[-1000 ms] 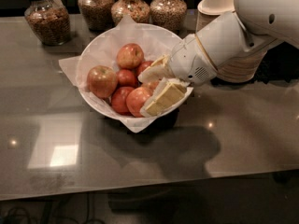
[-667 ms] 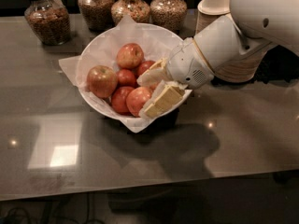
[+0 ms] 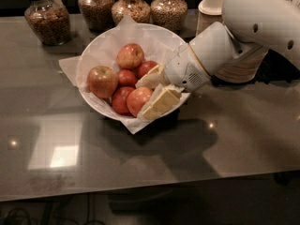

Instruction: Pick apple from white bowl

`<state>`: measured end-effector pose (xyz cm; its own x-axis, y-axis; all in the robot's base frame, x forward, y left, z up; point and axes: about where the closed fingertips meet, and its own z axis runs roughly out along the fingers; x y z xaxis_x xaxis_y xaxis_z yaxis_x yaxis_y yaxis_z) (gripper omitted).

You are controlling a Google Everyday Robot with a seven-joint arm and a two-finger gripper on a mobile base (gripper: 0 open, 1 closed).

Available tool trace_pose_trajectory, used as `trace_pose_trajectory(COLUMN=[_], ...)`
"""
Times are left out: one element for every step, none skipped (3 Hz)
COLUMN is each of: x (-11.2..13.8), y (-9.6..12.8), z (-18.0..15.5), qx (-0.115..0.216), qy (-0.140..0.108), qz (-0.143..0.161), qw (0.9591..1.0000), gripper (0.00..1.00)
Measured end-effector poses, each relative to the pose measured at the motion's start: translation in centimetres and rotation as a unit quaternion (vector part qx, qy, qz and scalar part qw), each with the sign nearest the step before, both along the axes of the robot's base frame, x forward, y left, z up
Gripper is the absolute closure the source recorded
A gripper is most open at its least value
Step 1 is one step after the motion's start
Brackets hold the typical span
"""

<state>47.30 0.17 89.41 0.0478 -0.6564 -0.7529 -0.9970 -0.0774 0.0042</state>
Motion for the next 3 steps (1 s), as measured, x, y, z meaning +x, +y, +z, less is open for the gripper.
trace_pose_trajectory(x=[0.23, 0.39, 0.39], y=[0.20, 0.22, 0.22], z=[-0.75, -1.24, -1.24], qx=[-0.002, 0.000, 0.000], qy=[0.012, 0.022, 0.022], qz=[0.002, 0.003, 0.003], qw=[0.9999, 0.9998, 0.9998], gripper=[0.43, 0.57, 0.81])
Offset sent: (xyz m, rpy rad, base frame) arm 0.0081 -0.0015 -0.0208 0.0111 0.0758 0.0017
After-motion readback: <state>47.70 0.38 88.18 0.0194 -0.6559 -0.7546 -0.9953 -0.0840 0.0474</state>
